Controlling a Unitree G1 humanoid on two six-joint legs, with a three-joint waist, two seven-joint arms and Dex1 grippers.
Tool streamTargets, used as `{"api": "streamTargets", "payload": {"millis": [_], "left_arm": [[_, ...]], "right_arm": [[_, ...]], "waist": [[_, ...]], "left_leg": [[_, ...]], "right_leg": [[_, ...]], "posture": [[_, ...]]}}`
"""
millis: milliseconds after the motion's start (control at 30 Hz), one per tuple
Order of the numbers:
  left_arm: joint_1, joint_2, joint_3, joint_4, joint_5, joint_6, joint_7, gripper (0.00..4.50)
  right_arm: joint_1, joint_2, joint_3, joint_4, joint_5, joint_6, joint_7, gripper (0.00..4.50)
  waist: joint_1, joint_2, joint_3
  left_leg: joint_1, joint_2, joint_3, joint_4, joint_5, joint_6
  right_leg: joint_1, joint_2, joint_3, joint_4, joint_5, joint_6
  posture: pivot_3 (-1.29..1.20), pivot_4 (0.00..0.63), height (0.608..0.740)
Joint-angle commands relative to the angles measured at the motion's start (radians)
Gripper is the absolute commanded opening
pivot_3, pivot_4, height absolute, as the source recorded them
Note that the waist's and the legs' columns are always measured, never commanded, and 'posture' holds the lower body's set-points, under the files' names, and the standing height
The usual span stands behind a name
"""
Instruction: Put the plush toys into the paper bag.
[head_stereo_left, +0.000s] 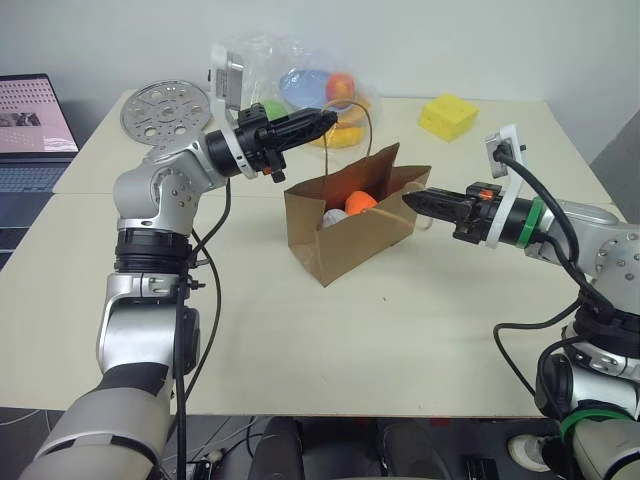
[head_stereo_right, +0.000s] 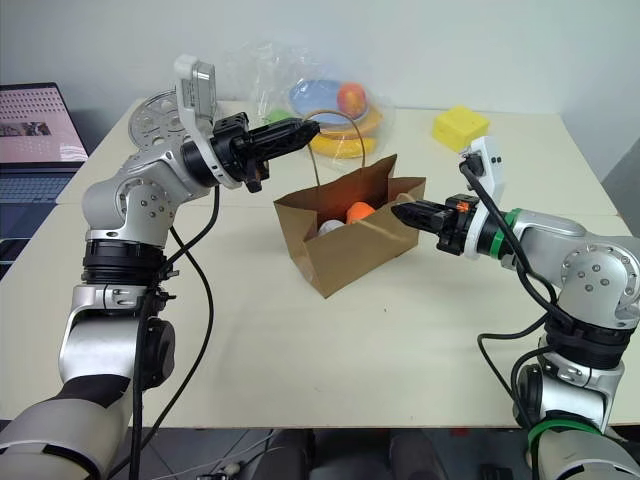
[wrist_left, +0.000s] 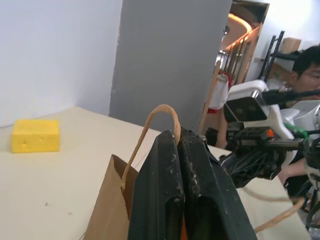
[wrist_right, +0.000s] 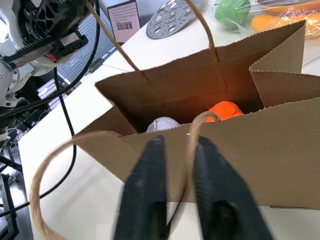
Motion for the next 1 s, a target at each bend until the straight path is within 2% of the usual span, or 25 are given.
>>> {"api": "streamTargets", "payload": {"millis": [33, 233, 267, 367, 467, 567, 1000], "left_arm": [[0.002, 0.044, 0.012, -0.062, 0.022, -0.026, -0.013, 1.27], [0.048, 0.088, 0.015, -0.102, 0.064, -0.061, 0.005, 3.15], [0.070, 0.100, 0.029, -0.124, 0.056, -0.052, 0.008, 3.44], [0.153, 0.152, 0.065, -0.211, -0.010, 0.024, -0.036, 4.41], [0.223, 0.185, 0.080, -0.232, -0.009, 0.044, -0.019, 4.49], [0.266, 0.210, 0.088, -0.239, -0.020, 0.072, -0.026, 4.49], [0.341, 0.159, -0.007, -0.255, 0.044, 0.006, -0.052, 4.49]], "right_arm": [[-0.039, -0.039, 0.005, -0.048, 0.029, -0.030, 0.013, 2.04], [-0.048, -0.105, 0.021, -0.068, 0.054, -0.052, 0.051, 4.25], [-0.032, -0.169, 0.048, -0.093, 0.042, -0.086, 0.107, 4.50], [0.036, -0.322, 0.075, -0.155, 0.039, -0.181, 0.271, 4.50], [0.142, -0.443, 0.086, -0.160, -0.033, -0.308, 0.363, 4.50], [0.220, -0.518, 0.086, -0.167, -0.062, -0.388, 0.435, 4.50], [0.254, -0.525, 0.094, -0.273, 0.061, -0.394, 0.439, 4.50]], "waist": [[-0.001, 0.000, 0.000], [-0.001, 0.000, 0.000], [-0.001, 0.000, 0.000], [0.001, 0.003, 0.002], [0.002, 0.003, 0.002], [0.002, 0.003, 0.002], [0.004, 0.003, 0.002]], "left_leg": [[0.000, 0.000, 0.000, 0.000, 0.000, 0.000], [0.000, 0.000, 0.000, 0.000, 0.000, 0.000], [0.000, 0.000, 0.000, 0.000, 0.000, 0.000], [-0.001, 0.000, 0.000, 0.000, 0.000, 0.000], [-0.001, 0.001, -0.001, -0.001, 0.000, 0.000], [-0.001, 0.000, 0.000, -0.001, 0.000, 0.000], [-0.002, 0.001, 0.000, 0.001, 0.000, 0.000]], "right_leg": [[0.000, 0.000, 0.000, 0.000, 0.000, 0.000], [0.000, 0.000, 0.000, 0.000, 0.000, 0.000], [0.000, 0.000, 0.000, 0.000, 0.000, 0.000], [0.000, -0.001, 0.000, -0.002, 0.000, 0.000], [0.000, 0.000, -0.001, -0.005, 0.000, 0.000], [0.001, -0.001, -0.001, -0.007, 0.000, 0.000], [0.002, -0.001, -0.001, -0.007, 0.000, 0.000]], "posture": [[0.00, 0.150, 0.740], [0.00, 0.150, 0.740], [0.00, 0.150, 0.740], [0.00, 0.150, 0.740], [0.00, 0.150, 0.740], [0.00, 0.150, 0.740], [0.00, 0.150, 0.740]]}}
